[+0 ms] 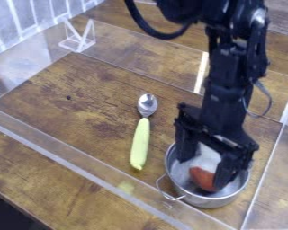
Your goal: Remove the mushroom from the silver pot and put it on the table
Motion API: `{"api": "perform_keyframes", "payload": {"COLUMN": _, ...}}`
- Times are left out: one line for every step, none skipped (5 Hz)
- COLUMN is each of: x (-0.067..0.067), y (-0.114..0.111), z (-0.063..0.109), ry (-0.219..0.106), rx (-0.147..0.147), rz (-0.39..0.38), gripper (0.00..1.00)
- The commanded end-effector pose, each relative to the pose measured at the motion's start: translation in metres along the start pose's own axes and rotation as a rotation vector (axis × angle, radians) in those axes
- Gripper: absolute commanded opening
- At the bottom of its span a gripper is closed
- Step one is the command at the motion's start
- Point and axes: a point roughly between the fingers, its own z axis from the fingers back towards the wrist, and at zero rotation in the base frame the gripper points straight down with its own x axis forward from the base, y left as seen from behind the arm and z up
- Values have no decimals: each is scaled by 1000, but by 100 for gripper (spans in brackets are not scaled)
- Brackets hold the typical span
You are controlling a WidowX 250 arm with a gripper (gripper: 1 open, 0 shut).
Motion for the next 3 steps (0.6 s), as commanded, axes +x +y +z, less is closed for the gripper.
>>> {"api": "perform_keyframes", "payload": {"x": 8, "y": -3, "z": 9, "ry": -51, "rx": -13, "rz": 47, "gripper": 100}}
{"api": "perform_keyframes", "payload": {"x": 12, "y": 1, "z": 3, "ry": -45, "rx": -28, "rz": 114, "gripper": 100}}
{"api": "perform_keyframes", "payload": {"x": 10, "y": 9, "z": -2, "ry": -36, "rx": -37, "rz": 145, "gripper": 100}}
